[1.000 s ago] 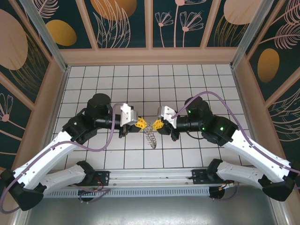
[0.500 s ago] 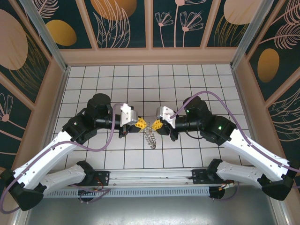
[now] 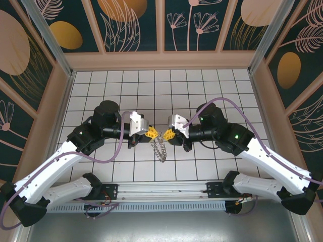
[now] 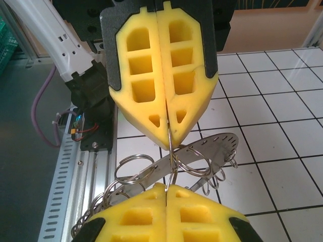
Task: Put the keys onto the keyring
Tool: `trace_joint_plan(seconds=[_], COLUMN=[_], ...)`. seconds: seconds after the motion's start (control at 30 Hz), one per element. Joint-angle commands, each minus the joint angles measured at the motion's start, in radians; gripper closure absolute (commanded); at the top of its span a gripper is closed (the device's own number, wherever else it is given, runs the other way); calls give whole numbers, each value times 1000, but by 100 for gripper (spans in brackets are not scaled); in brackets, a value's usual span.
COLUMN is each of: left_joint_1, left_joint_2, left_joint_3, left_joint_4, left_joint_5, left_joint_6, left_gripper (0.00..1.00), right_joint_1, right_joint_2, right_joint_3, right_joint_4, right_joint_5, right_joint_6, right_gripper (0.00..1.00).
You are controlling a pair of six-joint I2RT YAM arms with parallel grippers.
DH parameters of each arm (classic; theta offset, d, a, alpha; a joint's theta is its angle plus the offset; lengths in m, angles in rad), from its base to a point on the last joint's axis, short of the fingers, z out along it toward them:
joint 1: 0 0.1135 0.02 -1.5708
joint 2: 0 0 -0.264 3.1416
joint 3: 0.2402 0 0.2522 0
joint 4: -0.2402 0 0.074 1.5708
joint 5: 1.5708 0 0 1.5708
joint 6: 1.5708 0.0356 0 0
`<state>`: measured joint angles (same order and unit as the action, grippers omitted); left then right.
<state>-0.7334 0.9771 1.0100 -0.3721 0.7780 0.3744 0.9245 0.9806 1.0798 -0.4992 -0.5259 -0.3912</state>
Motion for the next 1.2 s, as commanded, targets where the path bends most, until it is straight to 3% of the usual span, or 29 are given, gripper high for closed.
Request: trace_joint_plan(seconds=[0.0, 1.17], left_joint_1=[-1, -2], left_joint_2=[-3, -2], left_joint_3=[32, 32], left_joint_4=[13, 11], left_joint_5=[7, 11], left_joint_6=[22, 27], left_gripper=[100, 100], right_joint_1=[10, 10], right_joint_2=[8, 53], right_joint_3=[44, 114], right_joint_4=[12, -71], right_joint_5=[-60, -104], right_joint_6=[-26, -92], right_gripper=[100, 100])
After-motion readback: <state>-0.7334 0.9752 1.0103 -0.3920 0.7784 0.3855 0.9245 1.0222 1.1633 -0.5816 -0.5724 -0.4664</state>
